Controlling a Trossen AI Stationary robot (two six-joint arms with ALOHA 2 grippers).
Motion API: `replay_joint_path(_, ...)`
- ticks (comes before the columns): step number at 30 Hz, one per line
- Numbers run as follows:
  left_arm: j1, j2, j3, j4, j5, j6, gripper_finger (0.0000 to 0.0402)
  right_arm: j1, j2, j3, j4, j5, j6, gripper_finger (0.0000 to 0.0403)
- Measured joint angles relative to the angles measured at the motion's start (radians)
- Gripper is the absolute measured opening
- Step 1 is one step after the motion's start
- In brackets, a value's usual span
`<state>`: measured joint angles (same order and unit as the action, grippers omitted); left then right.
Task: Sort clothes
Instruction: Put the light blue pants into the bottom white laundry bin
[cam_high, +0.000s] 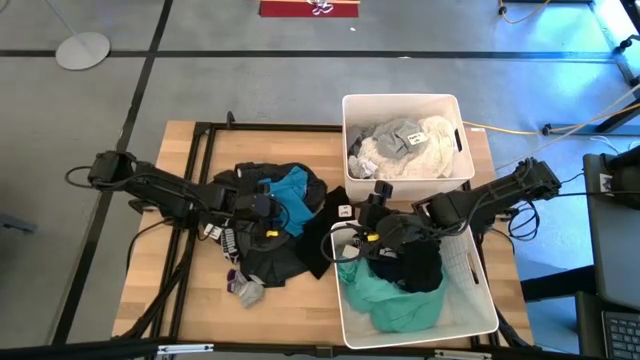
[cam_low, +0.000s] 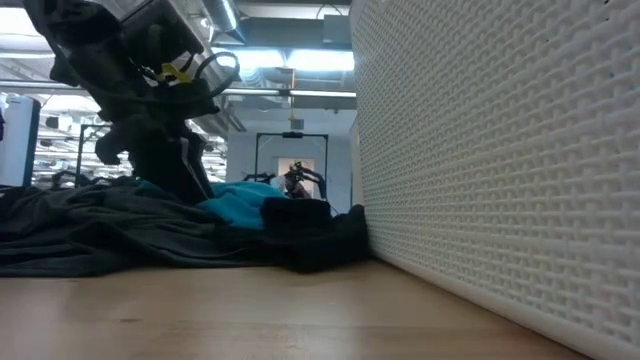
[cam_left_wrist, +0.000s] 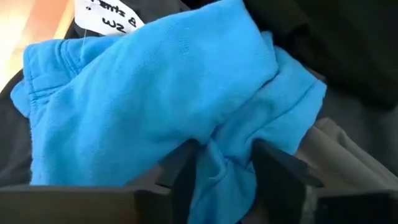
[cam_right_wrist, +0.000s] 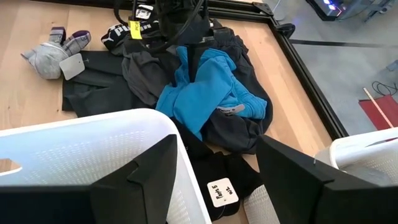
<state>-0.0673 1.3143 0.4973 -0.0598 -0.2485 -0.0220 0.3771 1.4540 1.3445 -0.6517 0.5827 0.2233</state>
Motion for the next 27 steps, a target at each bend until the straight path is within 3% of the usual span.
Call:
replay_joint_path(9, 0.034, 0.010, 0.000, -0.006, -0.006, -0.032, 0.0014, 0.000, 0.000, 0.000, 0.000, 0.000, 0.005, 0.0221)
replay_joint_path(17, 0.042, -0.022, 0.024, -0.007, -0.044, -0.072, 0.0007, 0.002, 0.000, 0.000, 0.008, 0.000, 0.007, 0.0221)
replay_joint_path(27, -0.001, -0.203, 0.096, 0.000, -0.046, 0.005, 0.0006, 0.002, 0.000, 0.000, 0.113, 0.004, -0.065, 0.0220)
